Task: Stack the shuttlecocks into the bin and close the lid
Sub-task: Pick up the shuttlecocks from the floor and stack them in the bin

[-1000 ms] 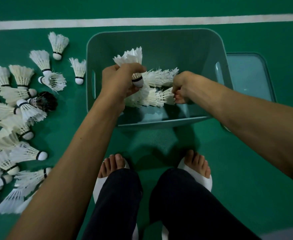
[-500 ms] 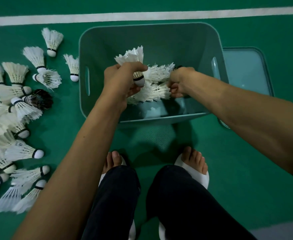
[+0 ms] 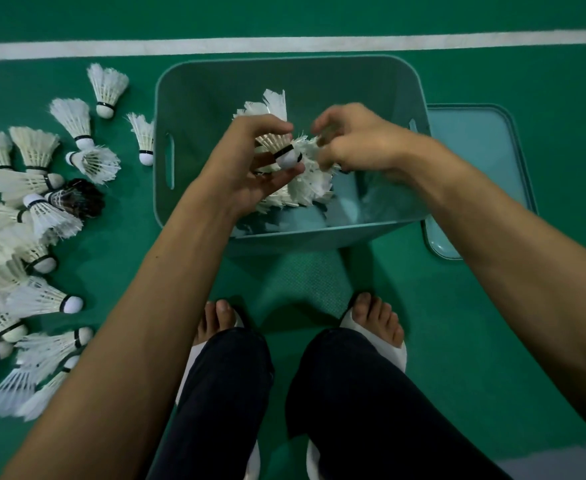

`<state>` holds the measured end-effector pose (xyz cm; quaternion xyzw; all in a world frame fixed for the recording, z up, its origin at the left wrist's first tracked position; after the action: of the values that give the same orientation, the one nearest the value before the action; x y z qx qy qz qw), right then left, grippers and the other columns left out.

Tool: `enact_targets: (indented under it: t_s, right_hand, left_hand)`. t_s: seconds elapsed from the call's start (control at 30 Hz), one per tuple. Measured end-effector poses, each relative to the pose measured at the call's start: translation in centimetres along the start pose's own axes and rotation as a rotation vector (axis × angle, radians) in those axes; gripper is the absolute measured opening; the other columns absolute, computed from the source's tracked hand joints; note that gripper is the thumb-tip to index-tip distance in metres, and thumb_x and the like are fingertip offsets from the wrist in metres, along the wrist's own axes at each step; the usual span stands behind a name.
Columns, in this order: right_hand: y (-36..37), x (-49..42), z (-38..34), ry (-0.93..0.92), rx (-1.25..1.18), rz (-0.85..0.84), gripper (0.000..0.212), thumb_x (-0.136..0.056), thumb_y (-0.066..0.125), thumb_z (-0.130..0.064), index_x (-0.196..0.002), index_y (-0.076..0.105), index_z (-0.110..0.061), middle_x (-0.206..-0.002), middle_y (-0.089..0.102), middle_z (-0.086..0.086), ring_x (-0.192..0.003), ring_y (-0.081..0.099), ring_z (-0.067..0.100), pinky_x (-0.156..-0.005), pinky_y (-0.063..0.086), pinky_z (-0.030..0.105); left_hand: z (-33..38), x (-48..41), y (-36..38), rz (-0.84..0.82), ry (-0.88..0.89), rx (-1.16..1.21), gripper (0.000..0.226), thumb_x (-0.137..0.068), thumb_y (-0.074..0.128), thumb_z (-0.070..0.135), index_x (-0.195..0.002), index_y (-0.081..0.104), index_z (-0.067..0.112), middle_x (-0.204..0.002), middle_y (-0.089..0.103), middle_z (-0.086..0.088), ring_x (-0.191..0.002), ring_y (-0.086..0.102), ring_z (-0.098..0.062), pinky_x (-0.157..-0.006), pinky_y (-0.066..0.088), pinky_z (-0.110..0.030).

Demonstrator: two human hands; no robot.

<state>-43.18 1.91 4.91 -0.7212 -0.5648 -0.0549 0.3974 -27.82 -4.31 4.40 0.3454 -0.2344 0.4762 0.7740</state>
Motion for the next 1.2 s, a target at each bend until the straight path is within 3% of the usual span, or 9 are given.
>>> enact_targets:
  t_s: [0.13,0.3,0.37,0.47,0.63,0.83,0.93,1.03,1.2]
  right_hand:
    - [0.2,0.3,2.3,0.367,-0.151,-0.047,0.035,-0.091,0.072,-0.019,-0.119,0.059,-0.002,-0.109,0.069,0.016,-0.091,0.072,0.028,-0.083,0.062,0.039]
    - [-0.6,0.3,2.2,0.369,-0.424,0.116,0.011,-0.089,0.073,-0.011,-0.094,0.064,-0.008,-0.094,0.069,0.009,-0.076,0.068,0.021,-0.065,0.06,0.031]
    - [-2.6,0.7,1.9,0.283,-0.103,0.383,0.017,-0.084,0.075,-0.011,-0.097,0.067,-0.005,-0.097,0.073,0.013,-0.074,0.07,0.025,-0.065,0.059,0.033]
    - [-3.8,2.0,0.4,0.194,0.518,0.59,0.037,-0.086,0.068,-0.015,-0.12,0.061,-0.004,-0.123,0.065,0.019,-0.11,0.064,0.04,-0.087,0.052,0.042]
    - [-0.5,1.5,-0.2,0.158,0.743,0.457,0.036,-0.089,0.064,-0.004,-0.124,0.059,-0.001,-0.123,0.064,0.021,-0.116,0.062,0.041,-0.09,0.052,0.044]
    - [1.1,-1.7,2.9,0.426,0.248,0.295,0.003,-0.097,0.056,0.002,-0.094,0.057,0.003,-0.108,0.067,0.022,-0.078,0.074,0.037,-0.069,0.063,0.04]
    - [1.8,-3.1,4.7,0.534,-0.03,0.202,0.018,-0.098,0.058,0.001,-0.116,0.059,0.006,-0.099,0.073,0.026,-0.075,0.076,0.037,-0.07,0.064,0.045]
    - [1.9,-3.8,5.5,0.575,-0.169,0.17,0.007,-0.099,0.055,0.003,-0.105,0.059,0.002,-0.097,0.073,0.022,-0.069,0.074,0.033,-0.063,0.063,0.045]
    - [-0.7,-2.1,2.4,0.326,0.29,0.309,0.015,-0.093,0.067,-0.016,-0.092,0.058,-0.004,-0.094,0.064,0.011,-0.082,0.065,0.03,-0.078,0.057,0.035]
  left_hand:
    - [0.2,0.3,-0.2,-0.029,-0.051,0.053,0.023,-0.082,0.07,0.013,-0.102,0.067,0.001,-0.094,0.069,-0.017,-0.077,0.072,-0.031,-0.09,0.063,-0.041]
    - [0.2,0.2,-0.6,-0.048,-0.055,0.078,0.038,-0.082,0.073,0.013,-0.117,0.069,-0.003,-0.105,0.066,-0.018,-0.086,0.071,-0.031,-0.085,0.064,-0.045]
    - [0.3,0.0,-1.1,-0.008,0.01,-0.065,0.035,-0.083,0.077,0.011,-0.115,0.068,-0.001,-0.107,0.069,-0.015,-0.086,0.073,-0.027,-0.081,0.065,-0.04]
    - [0.8,-0.3,-2.1,0.164,0.198,-0.589,0.02,-0.08,0.085,0.011,-0.093,0.071,0.006,-0.103,0.075,-0.012,-0.083,0.074,-0.022,-0.077,0.065,-0.036]
    - [1.1,0.4,-2.8,0.274,0.308,-1.219,0.029,-0.068,0.095,0.03,-0.081,0.075,0.015,-0.082,0.071,-0.004,-0.089,0.068,-0.026,-0.079,0.054,-0.033]
    - [0.0,-0.3,-3.2,0.265,0.293,-1.339,0.046,-0.069,0.094,0.024,-0.067,0.05,0.013,-0.074,0.058,-0.006,-0.082,0.062,-0.032,-0.065,0.042,-0.034]
    - [0.2,-1.2,-2.8,0.261,0.302,-1.358,0.039,-0.07,0.091,0.021,-0.072,0.053,0.013,-0.078,0.059,-0.006,-0.084,0.063,-0.032,-0.067,0.042,-0.035]
    - [0.3,-1.9,-1.9,0.243,0.347,-1.365,0.026,-0.073,0.087,0.016,-0.092,0.07,0.011,-0.085,0.065,-0.003,-0.086,0.065,-0.03,-0.071,0.047,-0.035]
    - [-0.1,-2.1,-0.4,0.169,0.39,-1.382,0.029,-0.076,0.085,0.011,-0.103,0.073,0.009,-0.09,0.066,-0.007,-0.09,0.065,-0.03,-0.08,0.055,-0.037]
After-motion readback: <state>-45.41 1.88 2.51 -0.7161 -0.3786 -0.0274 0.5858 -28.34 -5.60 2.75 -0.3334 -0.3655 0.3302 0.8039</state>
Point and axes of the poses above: each hand's wrist, its own x-axis away from the middle knuckle, its own y-axis out of the palm, z = x × y, the point moved 4 cm from there along -x, towards the middle knuckle
